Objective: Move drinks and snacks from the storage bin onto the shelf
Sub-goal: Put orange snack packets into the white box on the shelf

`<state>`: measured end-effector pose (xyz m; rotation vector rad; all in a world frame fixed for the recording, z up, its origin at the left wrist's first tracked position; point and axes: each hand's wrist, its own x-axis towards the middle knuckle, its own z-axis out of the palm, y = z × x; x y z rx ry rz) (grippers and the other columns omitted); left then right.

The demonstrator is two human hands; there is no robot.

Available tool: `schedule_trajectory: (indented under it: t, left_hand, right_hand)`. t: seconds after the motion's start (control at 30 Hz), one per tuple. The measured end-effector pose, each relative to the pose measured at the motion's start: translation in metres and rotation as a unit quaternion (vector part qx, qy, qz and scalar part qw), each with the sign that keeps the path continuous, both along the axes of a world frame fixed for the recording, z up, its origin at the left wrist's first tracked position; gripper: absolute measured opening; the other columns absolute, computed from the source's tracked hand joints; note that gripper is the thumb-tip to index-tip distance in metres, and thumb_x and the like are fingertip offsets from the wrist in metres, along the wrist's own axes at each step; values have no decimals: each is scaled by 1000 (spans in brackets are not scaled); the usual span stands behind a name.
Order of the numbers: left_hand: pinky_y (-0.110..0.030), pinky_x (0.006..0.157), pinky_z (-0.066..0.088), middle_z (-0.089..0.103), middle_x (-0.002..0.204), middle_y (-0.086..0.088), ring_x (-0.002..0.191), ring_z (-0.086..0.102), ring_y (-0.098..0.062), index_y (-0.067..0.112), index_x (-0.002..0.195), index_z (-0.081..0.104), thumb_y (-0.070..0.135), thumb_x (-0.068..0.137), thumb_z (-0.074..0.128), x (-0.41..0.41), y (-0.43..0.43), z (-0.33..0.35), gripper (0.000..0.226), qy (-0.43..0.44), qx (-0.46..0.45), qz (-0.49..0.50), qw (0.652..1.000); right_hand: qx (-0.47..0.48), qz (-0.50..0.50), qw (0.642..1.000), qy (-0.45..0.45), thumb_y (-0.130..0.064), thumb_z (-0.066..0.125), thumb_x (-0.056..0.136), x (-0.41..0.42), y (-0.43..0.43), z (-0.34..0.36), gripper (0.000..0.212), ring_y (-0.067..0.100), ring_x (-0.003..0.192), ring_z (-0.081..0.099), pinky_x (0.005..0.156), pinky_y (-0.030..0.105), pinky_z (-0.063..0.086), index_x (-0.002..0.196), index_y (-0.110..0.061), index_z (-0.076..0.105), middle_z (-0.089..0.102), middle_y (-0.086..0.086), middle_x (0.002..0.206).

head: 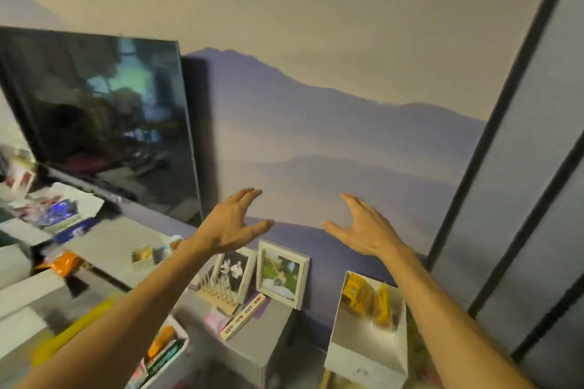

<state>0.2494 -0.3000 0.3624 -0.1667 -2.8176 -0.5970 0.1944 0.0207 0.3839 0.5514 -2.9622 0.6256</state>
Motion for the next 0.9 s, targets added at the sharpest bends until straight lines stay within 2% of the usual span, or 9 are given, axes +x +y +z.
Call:
schedule_trajectory:
  t: [0.17, 0.3, 0.53, 0.63, 0.73, 0.83, 0.9]
  left_hand:
    - [-46, 116, 43, 36, 167, 1, 145, 46, -25, 31, 160, 34, 81, 90, 51, 63, -96, -14, 88, -12, 18, 100, 995]
    - [-48, 115, 42, 34, 168, 1, 145, 45, -26, 33, 160, 31, 83, 90, 51, 101, -170, -40, 88, -41, 43, 171, 983]
    - [-44, 109, 48, 37, 166, -1, 136, 54, -25, 32, 159, 33, 78, 91, 53, 125, -299, -104, 85, -106, 90, 225, 964]
    - [-48, 110, 49, 39, 165, -1, 139, 51, -26, 34, 159, 31, 92, 82, 43, 118, -337, -151, 97, -153, 96, 249, 951]
    - [-49, 112, 47, 40, 164, -1, 141, 50, -28, 34, 159, 33, 103, 71, 30, 106, -359, -212, 111, -184, 99, 268, 940]
    - [-47, 114, 43, 40, 164, -4, 143, 47, -30, 30, 161, 33, 95, 78, 42, 94, -370, -282, 106, -225, 137, 281, 923]
    - [-44, 113, 44, 41, 163, -4, 141, 49, -29, 29, 161, 31, 86, 82, 52, 85, -376, -339, 100, -254, 146, 293, 910]
  right_hand:
    - [4, 92, 995, -35, -80, 57, 91, 13, -125, -15, 105, 28, 158, 31, 124, 47, 34, 170, -23, 18, 22, 1, 177]
    - [18, 154, 986, -58, -79, 58, 92, 16, -230, -39, 104, 29, 157, 34, 123, 47, 36, 170, -23, 19, 26, 4, 176]
    - [49, 208, 970, -119, -78, 60, 91, 9, -387, -108, 98, 31, 151, 44, 115, 48, 44, 168, -26, 26, 37, 3, 170]
    - [73, 226, 960, -145, -78, 60, 90, 2, -432, -153, 93, 31, 144, 51, 109, 47, 47, 163, -28, 32, 45, 4, 165]
    - [107, 234, 950, -175, -86, 57, 85, -8, -467, -211, 104, 33, 147, 48, 112, 48, 46, 165, -26, 29, 43, 5, 166]
    - [147, 256, 931, -215, -92, 55, 79, -27, -490, -285, 108, 30, 146, 49, 113, 49, 47, 162, -28, 32, 44, 3, 165]
    - [165, 279, 915, -240, -87, 60, 79, -41, -502, -334, 98, 28, 136, 56, 106, 48, 51, 155, -29, 39, 50, 2, 158]
